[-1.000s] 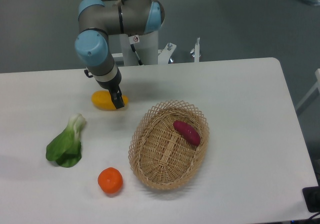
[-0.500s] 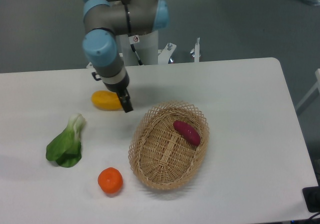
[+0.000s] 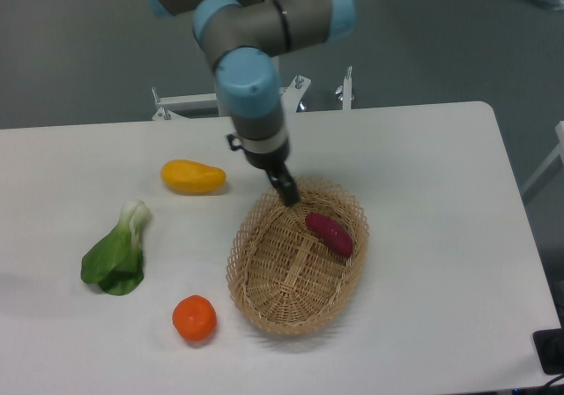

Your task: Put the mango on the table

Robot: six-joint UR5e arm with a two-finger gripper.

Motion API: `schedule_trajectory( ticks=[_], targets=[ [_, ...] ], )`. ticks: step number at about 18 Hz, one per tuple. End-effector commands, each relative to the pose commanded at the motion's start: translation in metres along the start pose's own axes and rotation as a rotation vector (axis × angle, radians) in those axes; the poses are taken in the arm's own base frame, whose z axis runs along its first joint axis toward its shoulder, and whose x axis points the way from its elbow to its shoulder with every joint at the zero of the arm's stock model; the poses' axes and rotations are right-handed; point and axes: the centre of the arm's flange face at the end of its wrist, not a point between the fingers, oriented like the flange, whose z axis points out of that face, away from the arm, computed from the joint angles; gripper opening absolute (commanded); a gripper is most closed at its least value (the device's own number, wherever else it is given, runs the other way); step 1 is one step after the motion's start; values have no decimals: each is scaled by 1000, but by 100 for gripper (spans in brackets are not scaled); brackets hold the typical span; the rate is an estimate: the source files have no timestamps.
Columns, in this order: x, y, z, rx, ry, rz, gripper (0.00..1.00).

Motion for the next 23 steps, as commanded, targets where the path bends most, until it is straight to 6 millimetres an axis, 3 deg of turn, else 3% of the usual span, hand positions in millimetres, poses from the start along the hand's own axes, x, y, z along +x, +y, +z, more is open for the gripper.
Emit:
schedule_trajectory(
  ticks=[6,14,18,23],
  targets=[
    [-53,46,-11,43,-18,-60,100],
    [-124,97,-4,52,-17,-140,100],
    [-140,124,-1,82,-3,-170,100],
    [-145,150,3,112,-2,-150,100]
  ],
)
